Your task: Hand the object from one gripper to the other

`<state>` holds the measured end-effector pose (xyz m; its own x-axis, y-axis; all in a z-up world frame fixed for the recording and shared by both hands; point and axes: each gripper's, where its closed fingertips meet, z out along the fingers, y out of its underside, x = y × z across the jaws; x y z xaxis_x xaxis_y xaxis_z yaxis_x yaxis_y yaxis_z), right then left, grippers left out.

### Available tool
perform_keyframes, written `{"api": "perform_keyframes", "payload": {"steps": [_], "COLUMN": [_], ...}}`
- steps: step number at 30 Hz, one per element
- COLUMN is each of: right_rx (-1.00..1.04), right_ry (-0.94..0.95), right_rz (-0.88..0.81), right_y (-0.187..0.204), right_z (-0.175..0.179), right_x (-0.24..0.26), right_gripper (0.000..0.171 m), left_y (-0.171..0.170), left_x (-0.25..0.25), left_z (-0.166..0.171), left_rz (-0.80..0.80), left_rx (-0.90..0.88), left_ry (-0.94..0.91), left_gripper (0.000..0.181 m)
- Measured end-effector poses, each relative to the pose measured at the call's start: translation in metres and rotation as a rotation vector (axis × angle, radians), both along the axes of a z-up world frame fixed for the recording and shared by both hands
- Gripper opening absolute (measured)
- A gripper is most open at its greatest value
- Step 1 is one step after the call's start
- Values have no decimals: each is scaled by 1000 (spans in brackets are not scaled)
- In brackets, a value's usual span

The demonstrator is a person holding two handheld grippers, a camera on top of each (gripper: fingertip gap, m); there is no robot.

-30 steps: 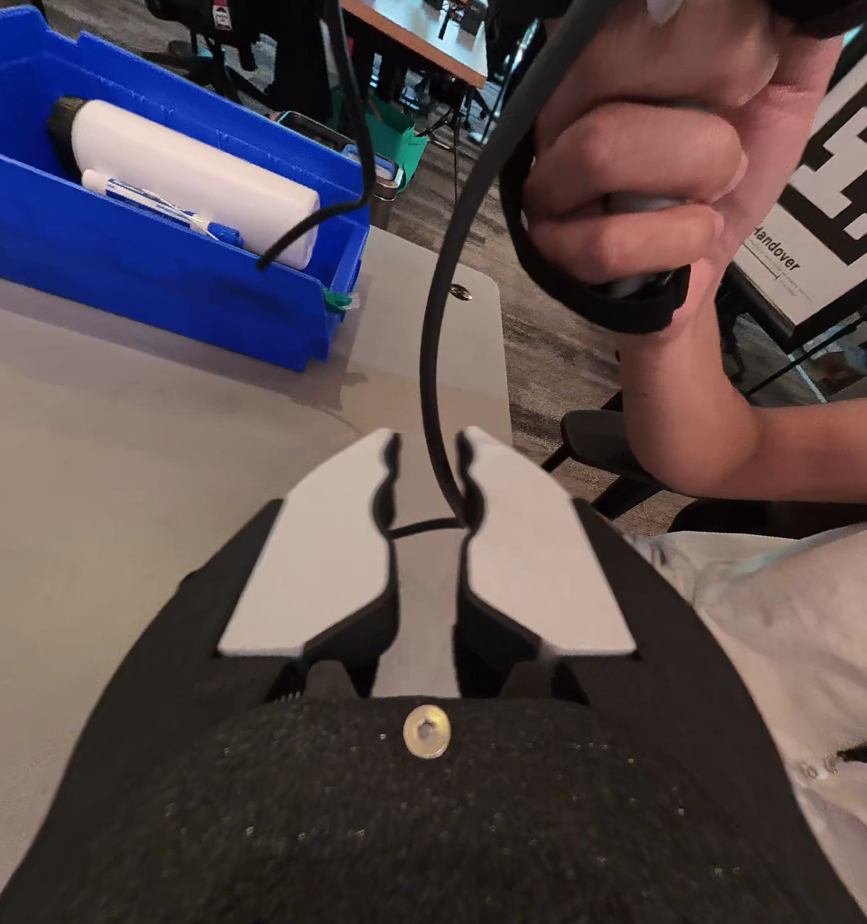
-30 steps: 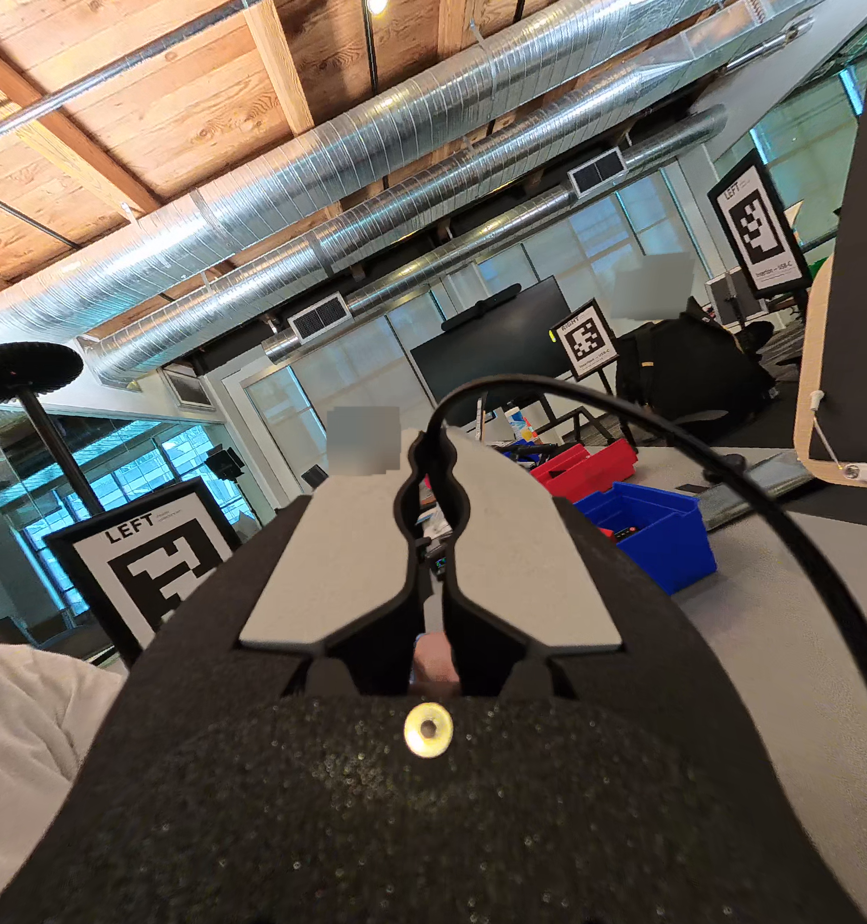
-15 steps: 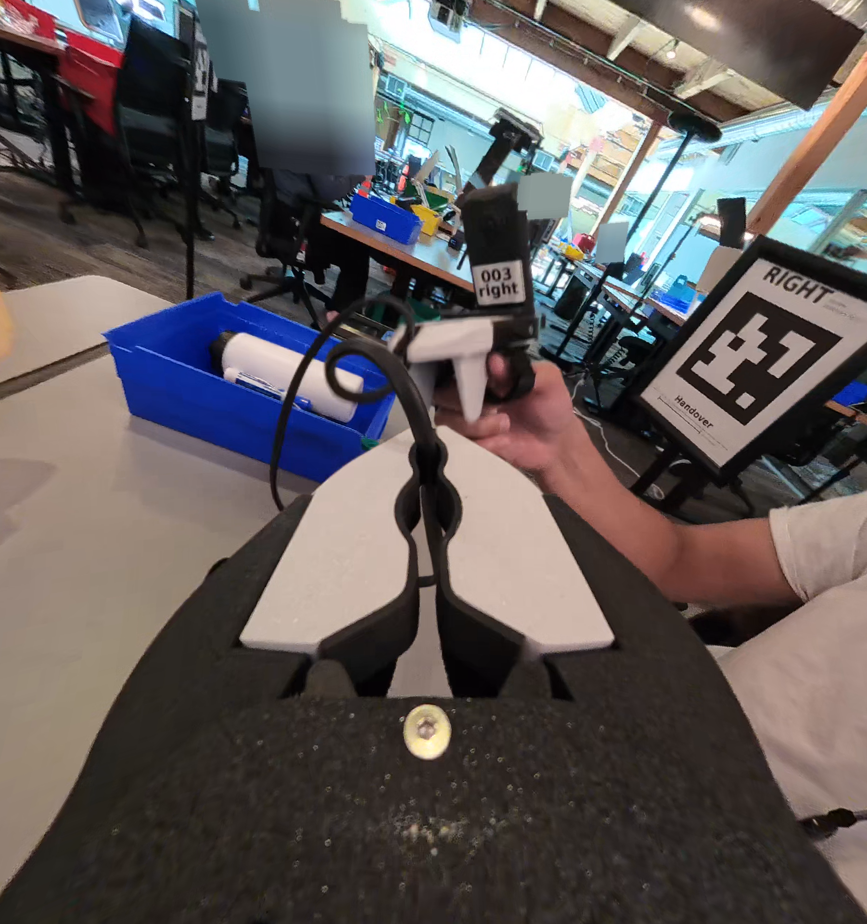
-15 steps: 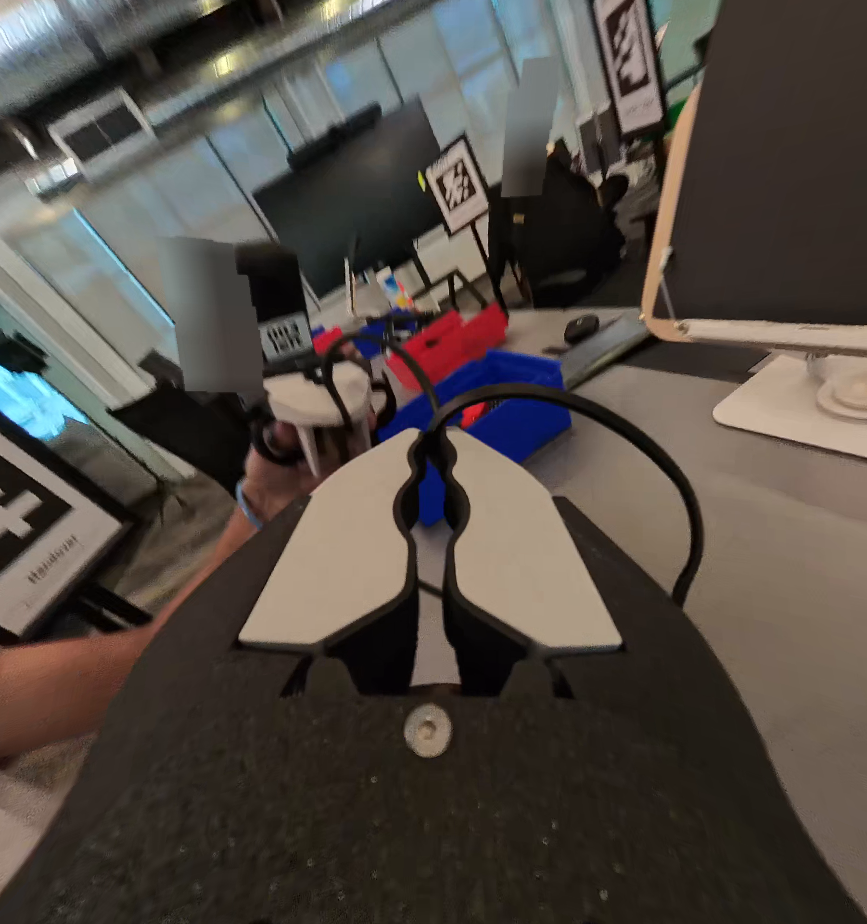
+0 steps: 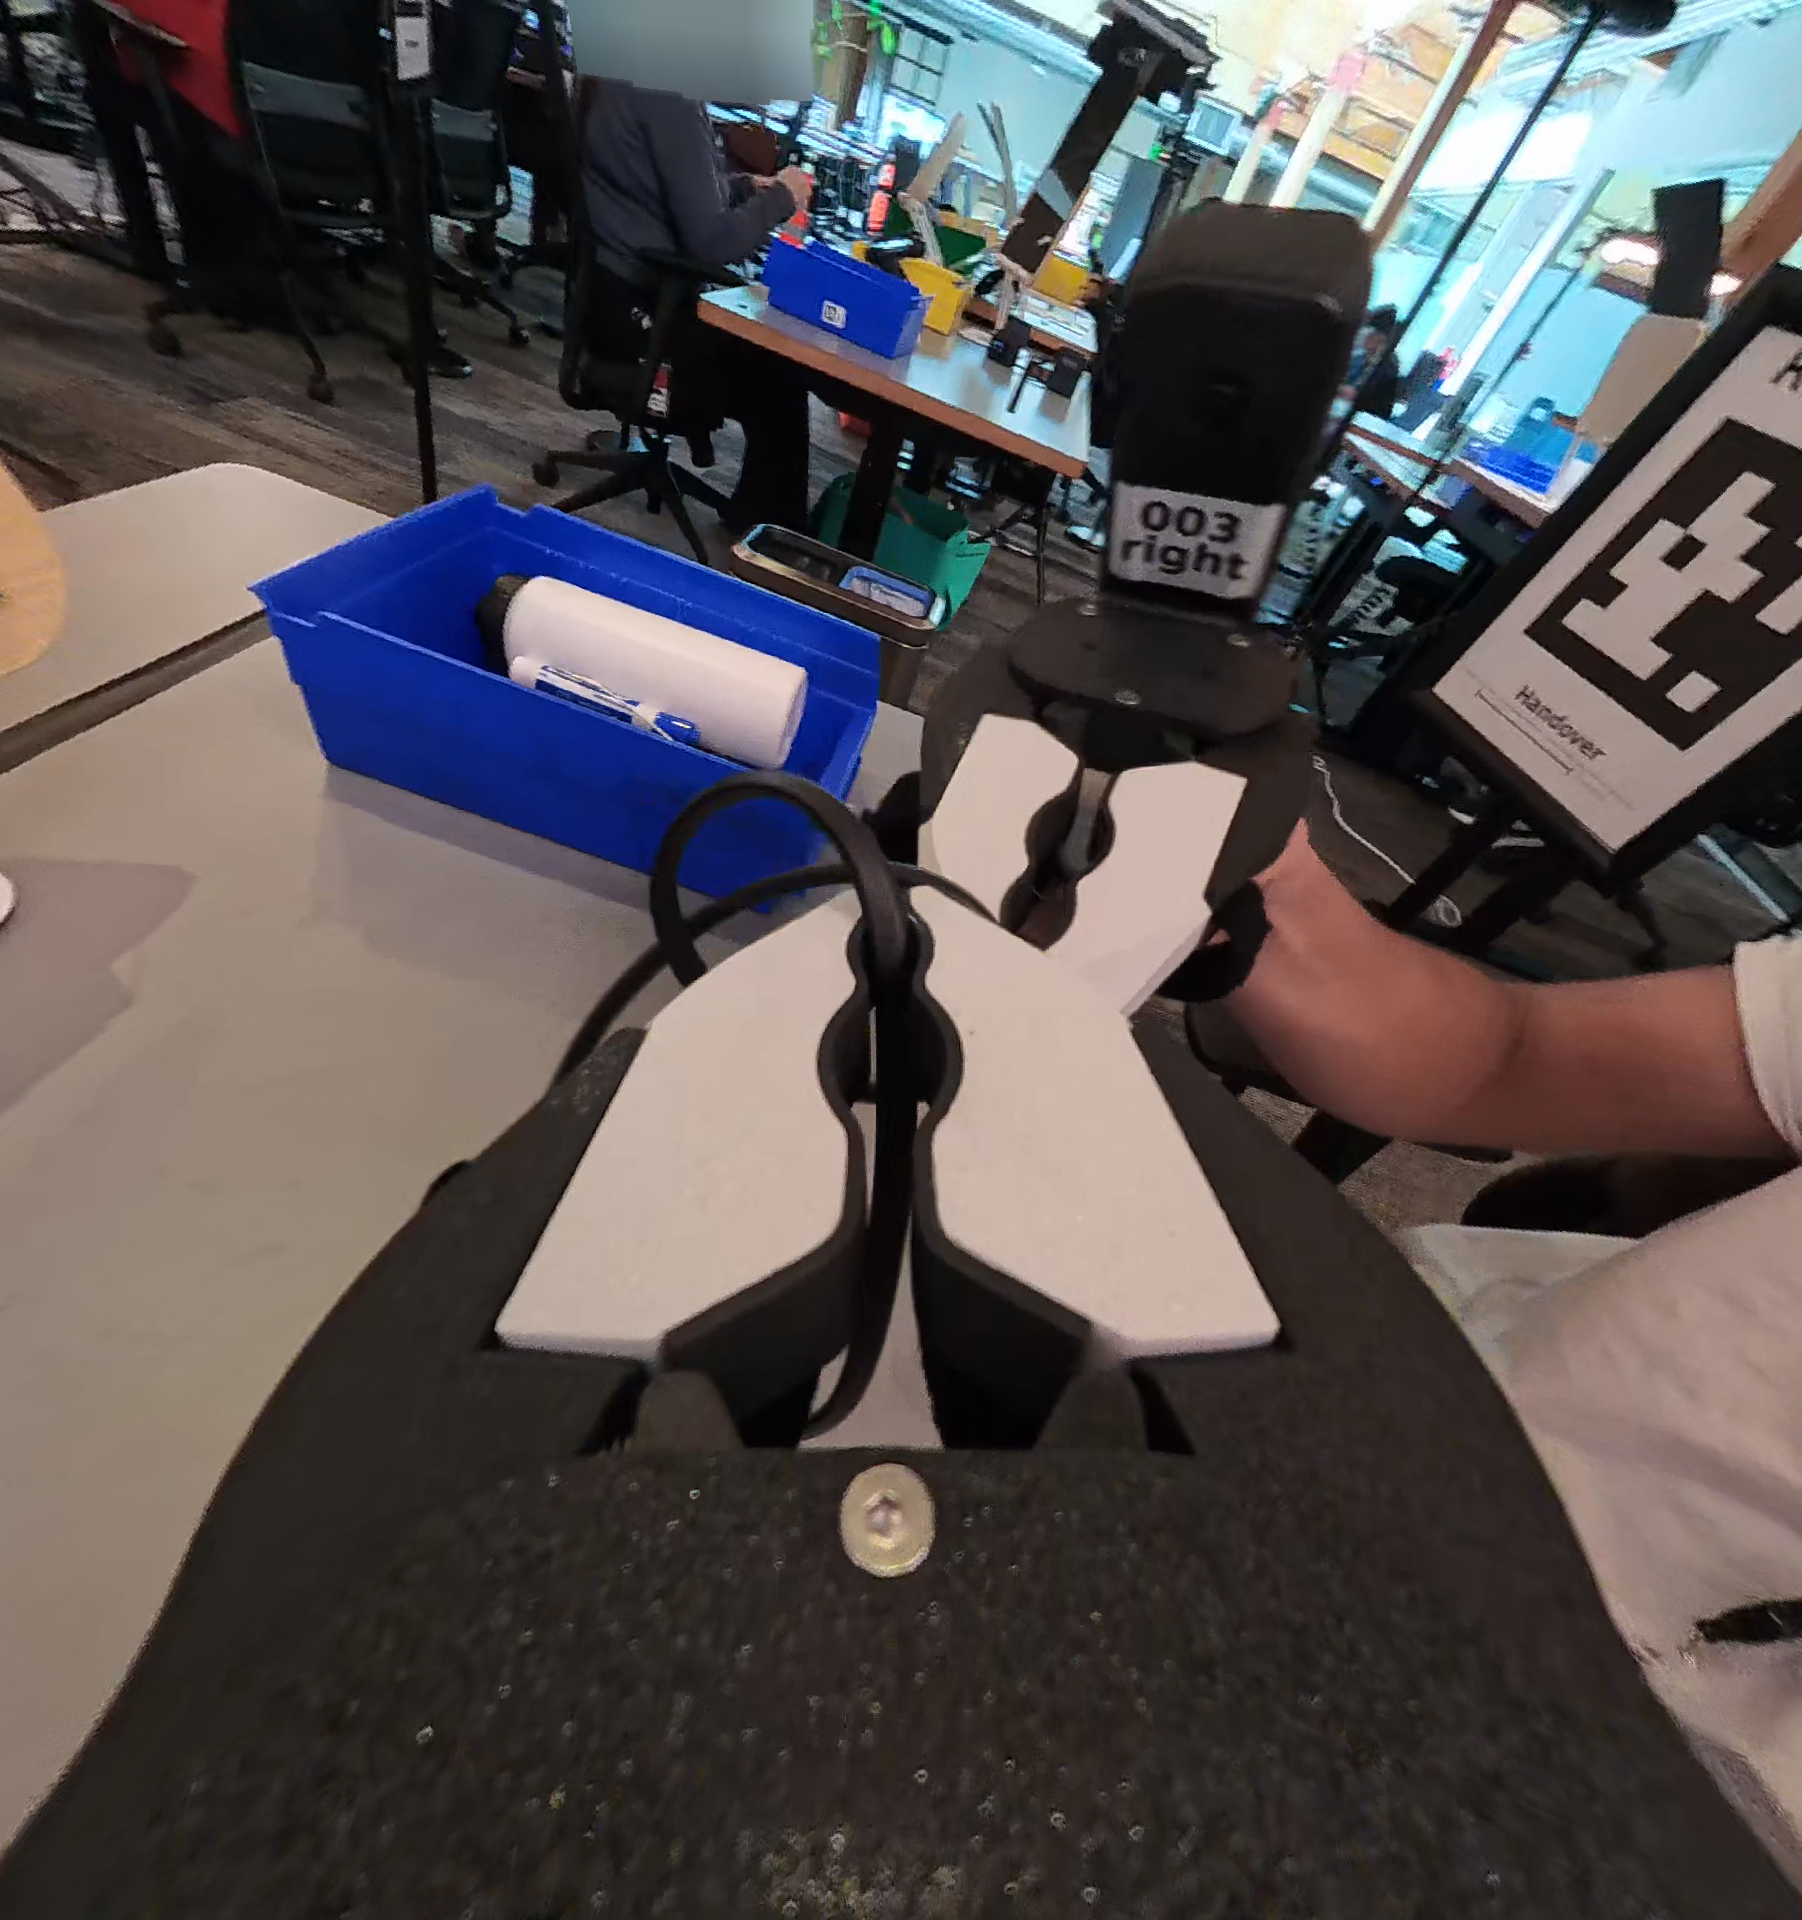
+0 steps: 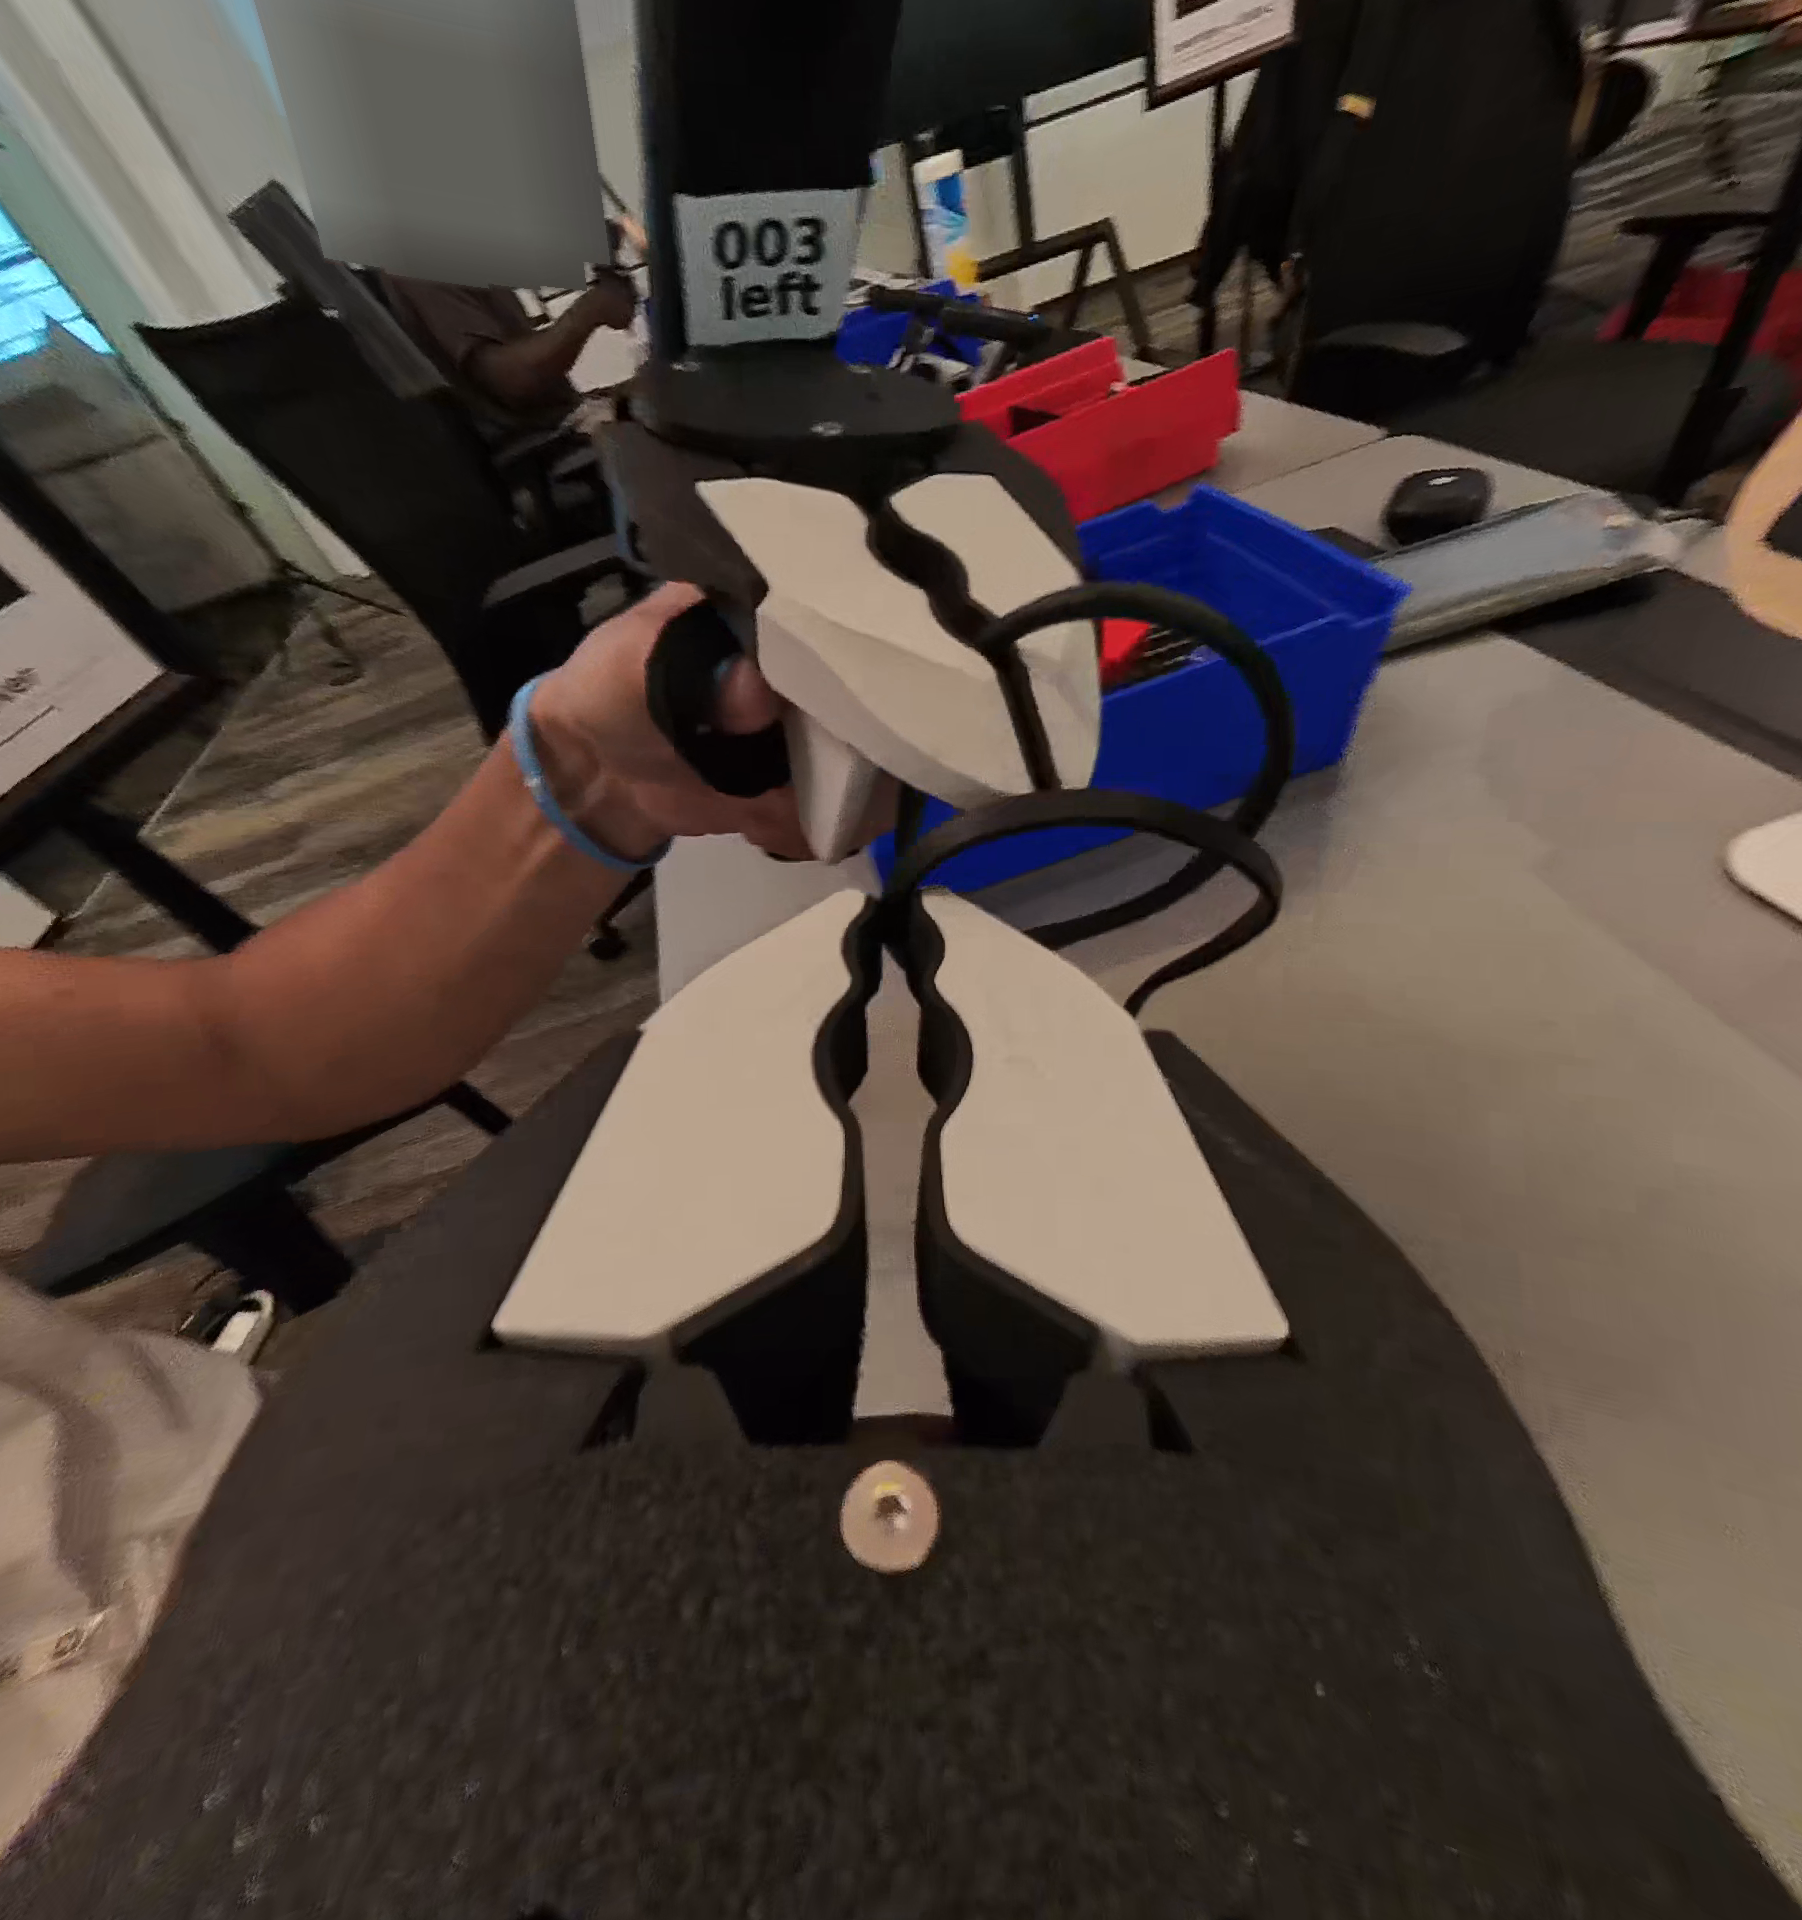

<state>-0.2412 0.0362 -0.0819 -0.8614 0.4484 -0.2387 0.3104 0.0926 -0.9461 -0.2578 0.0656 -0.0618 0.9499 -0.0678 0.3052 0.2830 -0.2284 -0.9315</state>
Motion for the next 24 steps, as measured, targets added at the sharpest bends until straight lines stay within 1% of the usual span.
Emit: {"api": "perform_keyframes", "payload": {"steps": [1,4,9,13,18,20,24], "right_rx": [14,151,388,548,578,590,596], "right_ry": [7,88,250,314,296,284,276], "right_rz": [14,-50,-148,-183,-201,-198,-151], "right_y": [-1,4,12,18,24,27,20], "right_z": [-2,-11,-18,-26,-33,-38,-43], "right_x": [2,-5,-13,-15,-19,-21,-17], "right_gripper": [4,4,4,4,4,4,4], "left_y": [-1,0,5,10,15,14,16], "left_x": [1,2,0,1,6,9,18], "left_z": [-1,-8,-15,-14,-18,-13,-22], "left_rz": [-13,-39,-62,-86,-104,-132,-161], "left_rx": [0,-21,-20,27,9,29,-36], "left_ry": [-14,-81,-236,-323,-333,-350,-324], "left_gripper": [1,2,17,18,22,33,34]}}
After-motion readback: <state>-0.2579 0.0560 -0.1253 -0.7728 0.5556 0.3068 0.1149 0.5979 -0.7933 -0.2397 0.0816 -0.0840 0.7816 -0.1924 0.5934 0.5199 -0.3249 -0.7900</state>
